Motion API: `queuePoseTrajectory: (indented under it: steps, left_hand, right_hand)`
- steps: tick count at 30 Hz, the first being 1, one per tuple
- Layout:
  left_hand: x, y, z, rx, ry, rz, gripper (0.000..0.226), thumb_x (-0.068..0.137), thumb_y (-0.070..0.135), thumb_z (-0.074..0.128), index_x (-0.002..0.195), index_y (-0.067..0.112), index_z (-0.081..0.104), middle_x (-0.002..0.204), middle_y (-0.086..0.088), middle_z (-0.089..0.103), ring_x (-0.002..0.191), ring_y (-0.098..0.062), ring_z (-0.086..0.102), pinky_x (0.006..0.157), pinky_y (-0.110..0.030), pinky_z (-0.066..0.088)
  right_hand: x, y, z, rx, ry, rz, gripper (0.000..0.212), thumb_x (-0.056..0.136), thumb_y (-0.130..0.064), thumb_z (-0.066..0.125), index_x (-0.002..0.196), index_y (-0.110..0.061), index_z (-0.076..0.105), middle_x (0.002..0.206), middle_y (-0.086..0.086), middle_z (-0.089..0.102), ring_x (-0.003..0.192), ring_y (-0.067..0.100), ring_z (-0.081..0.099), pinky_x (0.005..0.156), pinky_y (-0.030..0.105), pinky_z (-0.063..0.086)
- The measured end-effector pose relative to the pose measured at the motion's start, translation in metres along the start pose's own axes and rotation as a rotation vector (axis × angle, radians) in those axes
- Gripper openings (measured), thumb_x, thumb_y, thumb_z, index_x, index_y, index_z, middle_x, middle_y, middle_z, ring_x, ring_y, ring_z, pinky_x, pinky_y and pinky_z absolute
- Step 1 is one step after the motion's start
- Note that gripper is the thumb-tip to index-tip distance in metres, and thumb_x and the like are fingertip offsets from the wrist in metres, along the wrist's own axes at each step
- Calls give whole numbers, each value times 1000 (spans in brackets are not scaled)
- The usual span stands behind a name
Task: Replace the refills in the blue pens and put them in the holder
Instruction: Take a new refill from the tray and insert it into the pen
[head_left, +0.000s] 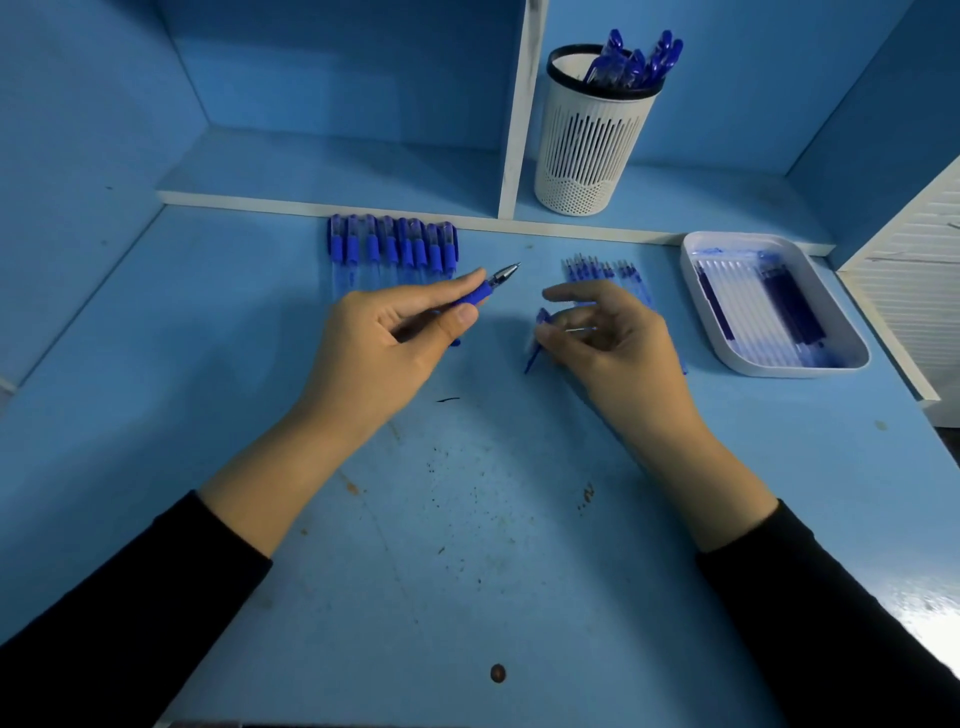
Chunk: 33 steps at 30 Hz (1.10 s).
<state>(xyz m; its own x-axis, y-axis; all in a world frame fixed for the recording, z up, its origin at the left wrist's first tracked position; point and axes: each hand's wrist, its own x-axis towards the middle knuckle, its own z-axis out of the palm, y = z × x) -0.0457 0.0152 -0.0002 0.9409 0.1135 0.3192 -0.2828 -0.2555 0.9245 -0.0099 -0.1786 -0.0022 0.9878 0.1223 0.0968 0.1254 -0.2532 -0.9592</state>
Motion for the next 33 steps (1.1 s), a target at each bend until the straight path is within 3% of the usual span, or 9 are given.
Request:
queuePoseTrajectory:
  steps: [4, 9, 15, 20, 24, 28, 33]
  left_hand:
    - [1, 0, -1, 20, 43, 22, 29, 87, 6, 73, 111, 21, 71, 103, 23, 70, 98, -4, 70, 87, -17, 53]
    - [2, 0, 0, 49, 56, 16, 29, 84, 3, 74, 107, 21, 72, 99, 22, 71, 96, 0, 70, 87, -17, 54]
    - [2, -2, 0, 55, 43, 16, 28, 81, 3, 77, 102, 20, 73, 96, 16, 73, 89, -3, 72, 85, -17, 54]
    - [0, -1, 1, 93, -36, 50, 20, 80, 7, 78, 95, 20, 75, 97, 21, 72, 90, -2, 72, 84, -15, 53]
    - [-2, -1, 2, 81, -80, 54, 18, 80, 5, 77, 94, 16, 75, 97, 24, 71, 90, -1, 71, 82, -12, 52]
    - [-1, -1, 1, 50, -95, 35, 19, 81, 1, 76, 91, 16, 74, 94, 25, 71, 84, -2, 72, 78, -11, 52]
    - [-2, 0, 1, 46, -108, 55, 20, 80, 2, 75, 91, 19, 73, 96, 24, 71, 88, -2, 72, 80, -12, 53]
  right_hand:
    - [3, 2, 6, -131, -2, -2, 13, 84, -11, 72, 96, -17, 71, 70, -13, 67, 67, 1, 62, 72, 18, 50]
    - [4, 2, 10, -294, 29, -21, 14, 85, -16, 72, 99, -17, 76, 76, -16, 66, 66, -13, 57, 67, 1, 41]
    - [1, -3, 5, -185, 46, -12, 14, 86, -22, 71, 100, -20, 74, 74, -16, 66, 66, -5, 59, 67, 7, 42]
    - [-4, -14, 4, 142, -65, -53, 16, 87, -20, 70, 102, -14, 72, 85, 3, 74, 80, 14, 70, 78, 24, 56]
    - [-6, -11, 7, 121, -52, -150, 5, 87, -7, 69, 89, -4, 71, 76, 9, 71, 69, 11, 66, 71, 25, 55]
    - [-8, -12, 6, 117, -84, -229, 13, 85, 6, 67, 88, -7, 70, 84, 3, 72, 80, 11, 67, 79, 23, 55]
    - [-9, -14, 2, 179, -131, -136, 16, 83, -10, 72, 97, -4, 67, 84, 9, 71, 75, 10, 66, 73, 21, 54]
